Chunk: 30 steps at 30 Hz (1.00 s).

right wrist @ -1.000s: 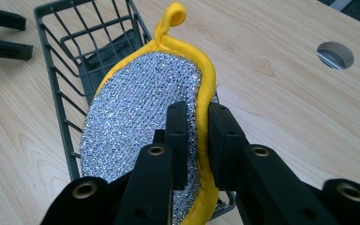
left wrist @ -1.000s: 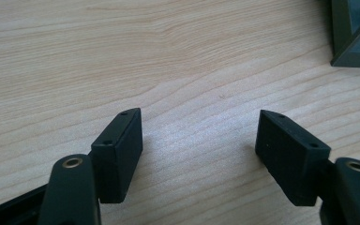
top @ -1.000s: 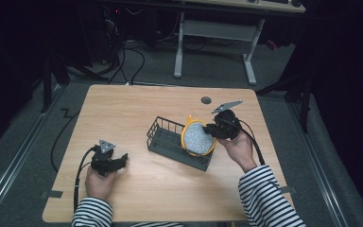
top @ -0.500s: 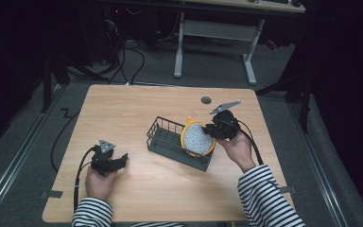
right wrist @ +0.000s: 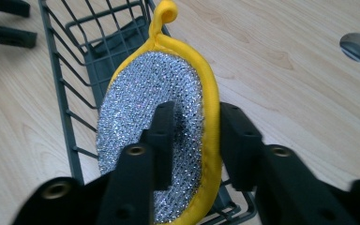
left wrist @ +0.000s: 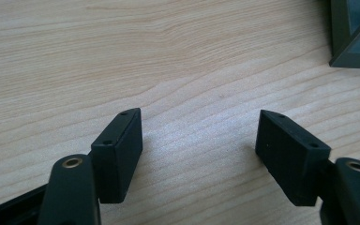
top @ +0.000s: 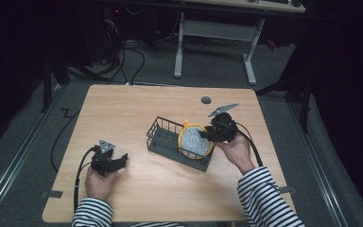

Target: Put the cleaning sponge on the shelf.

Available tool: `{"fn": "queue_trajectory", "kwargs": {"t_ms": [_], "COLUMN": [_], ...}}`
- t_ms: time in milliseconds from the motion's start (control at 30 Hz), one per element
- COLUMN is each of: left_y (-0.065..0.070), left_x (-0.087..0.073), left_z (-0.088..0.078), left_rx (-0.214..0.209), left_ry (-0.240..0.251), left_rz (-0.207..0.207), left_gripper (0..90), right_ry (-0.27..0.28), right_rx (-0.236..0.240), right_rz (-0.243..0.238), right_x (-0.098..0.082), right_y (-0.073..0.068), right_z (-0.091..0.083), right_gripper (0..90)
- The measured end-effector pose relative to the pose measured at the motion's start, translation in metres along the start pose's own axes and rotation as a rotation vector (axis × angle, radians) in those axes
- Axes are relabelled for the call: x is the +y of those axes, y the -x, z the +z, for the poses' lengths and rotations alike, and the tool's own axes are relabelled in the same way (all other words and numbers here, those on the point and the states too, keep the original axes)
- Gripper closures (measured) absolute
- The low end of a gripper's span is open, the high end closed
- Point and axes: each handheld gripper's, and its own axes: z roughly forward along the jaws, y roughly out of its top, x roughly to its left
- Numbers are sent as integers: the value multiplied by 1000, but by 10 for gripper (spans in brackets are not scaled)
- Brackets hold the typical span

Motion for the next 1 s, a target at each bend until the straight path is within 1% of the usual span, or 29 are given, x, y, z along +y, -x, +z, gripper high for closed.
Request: {"fn": "queue_trajectory", "kwargs": {"t_ms": [67,100,133,200,233,267,333,400,500,633,700,733,767,833,867,900,933,967,1000], "left_y": [0,0,0,0,0,0,0,0,0,1,1,1,1,0,0,0,0,0,0], "left_x": [0,0,0,0,0,0,0,0,0,0,0,0,0,0,0,0,0,0,0], "left_z": [0,0,0,0,0,0,0,0,0,0,0,0,0,0,0,0,0,0,0], "left_rx": [0,1,1,1,2,2,2,2,2,3,4,4,4,4,4,4,3,1,1], "left_ry": [0,0,0,0,0,0,0,0,0,-1,-1,-1,-1,-1,-1,0,0,0,0], "left_rz": [0,1,1,1,1,2,2,1,2,3,2,2,2,2,1,0,0,-1,-2], "left_gripper": [327,327,327,327,327,327,327,327,327,327,328,328,328,328,328,328,327,327,327], "right_ry": [32,49,79,115,132,132,161,190,204,257,260,260,261,258,258,266,279,281,281], "right_rx": [3,3,14,26,20,20,13,29,8,3,-6,-18,-23,-49,-49,-65,-63,-76,-76], "right_rz": [7,14,35,67,85,85,104,139,163,208,225,233,232,232,232,229,242,255,255], "right_x": [-3,-4,-7,-11,-14,-14,-18,-24,-32,-44,-49,-54,-57,-60,-60,-64,-70,-78,-78], "right_y": [-1,-1,0,4,7,7,11,16,21,28,31,33,34,34,34,34,35,36,36], "right_z": [-5,-7,-11,-16,-21,-21,-28,-34,-42,-55,-59,-62,-64,-69,-69,-72,-73,-73,-73], "right_gripper": [554,538,521,495,492,492,496,505,508,529,529,527,526,521,521,523,520,519,519]}}
